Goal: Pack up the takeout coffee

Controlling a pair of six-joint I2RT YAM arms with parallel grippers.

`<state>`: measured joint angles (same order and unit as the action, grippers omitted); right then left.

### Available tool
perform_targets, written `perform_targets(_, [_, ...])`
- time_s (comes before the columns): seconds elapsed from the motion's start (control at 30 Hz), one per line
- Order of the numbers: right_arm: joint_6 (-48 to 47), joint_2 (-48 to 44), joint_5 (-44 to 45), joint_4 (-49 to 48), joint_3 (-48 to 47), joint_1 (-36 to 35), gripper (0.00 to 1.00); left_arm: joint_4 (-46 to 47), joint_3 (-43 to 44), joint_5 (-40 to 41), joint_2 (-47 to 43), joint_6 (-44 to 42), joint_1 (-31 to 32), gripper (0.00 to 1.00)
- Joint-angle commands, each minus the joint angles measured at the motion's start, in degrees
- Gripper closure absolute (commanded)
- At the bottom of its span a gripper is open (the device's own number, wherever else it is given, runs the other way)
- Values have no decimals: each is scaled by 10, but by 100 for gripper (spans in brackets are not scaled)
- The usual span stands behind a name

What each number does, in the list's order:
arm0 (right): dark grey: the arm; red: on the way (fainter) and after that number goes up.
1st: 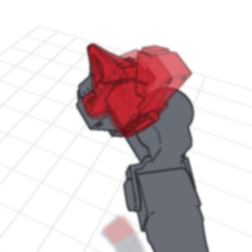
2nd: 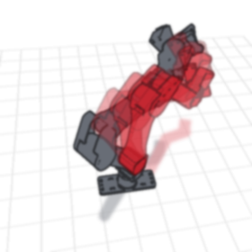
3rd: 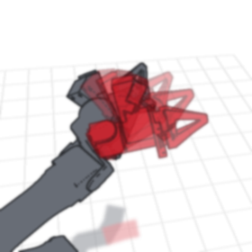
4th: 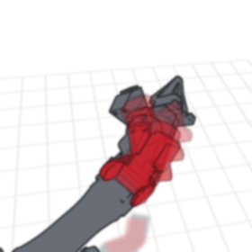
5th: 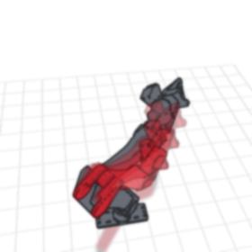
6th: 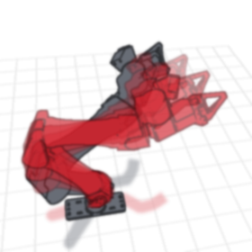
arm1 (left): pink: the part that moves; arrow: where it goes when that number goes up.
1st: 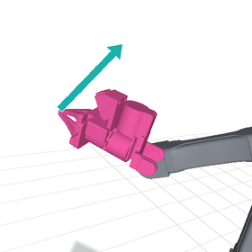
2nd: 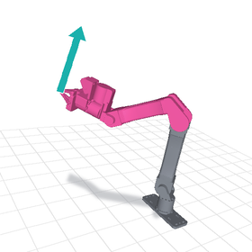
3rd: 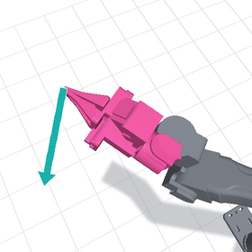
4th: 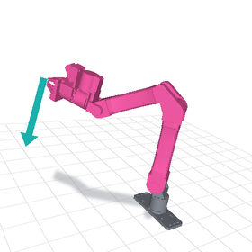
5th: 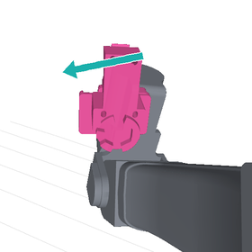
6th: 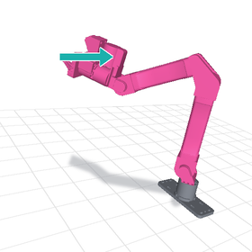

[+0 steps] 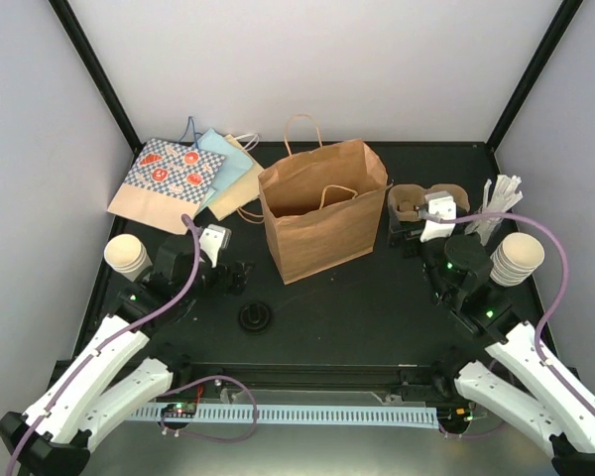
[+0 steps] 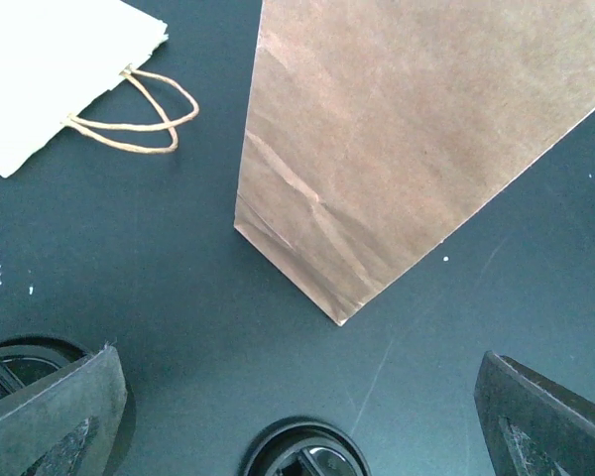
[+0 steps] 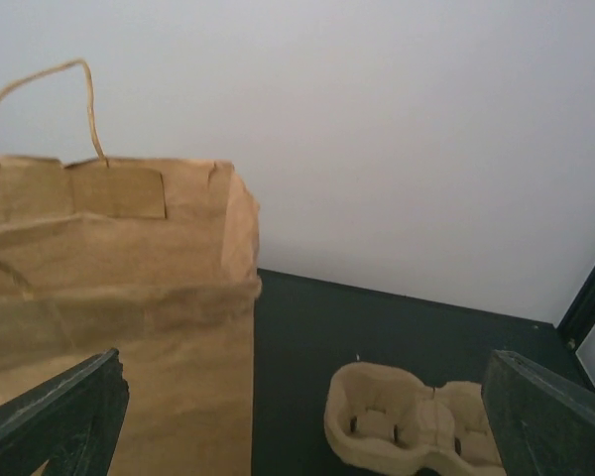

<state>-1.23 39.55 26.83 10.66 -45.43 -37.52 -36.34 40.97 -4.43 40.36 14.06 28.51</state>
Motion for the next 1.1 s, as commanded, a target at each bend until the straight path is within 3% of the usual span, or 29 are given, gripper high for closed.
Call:
perform_targets(0.0, [7,-46,12,-55,53,1,0,20,20,11,-12,-1,-2,1])
perform_targets(0.27, [11,-128,-23,-86,184,1,5,31,12,28,-3,15,-3,1])
perform_targets(0.37, [11,-147,-32,-133,244,1,8,48,-5,22,-1,19,-2,1])
perform_targets(0.47, [37,-162,41,-191,285,1,8,70,-16,-15,2,-5,-2,1])
perform_targets(0.67, [-29,-148,36,-300,338,9,15,114,-32,-9,0,-1,-2,1])
perform_targets(0.83, [-3,-98,-27,-362,357,91,18,239,-91,21,-18,-7,-2,1])
perform_targets(0.97, [-13,-34,-55,-395,356,158,18,314,-131,107,-22,-14,-4,1])
perform_targets(1.07, [-3,-1,-124,-420,360,220,19,363,-155,167,-12,-54,-4,1])
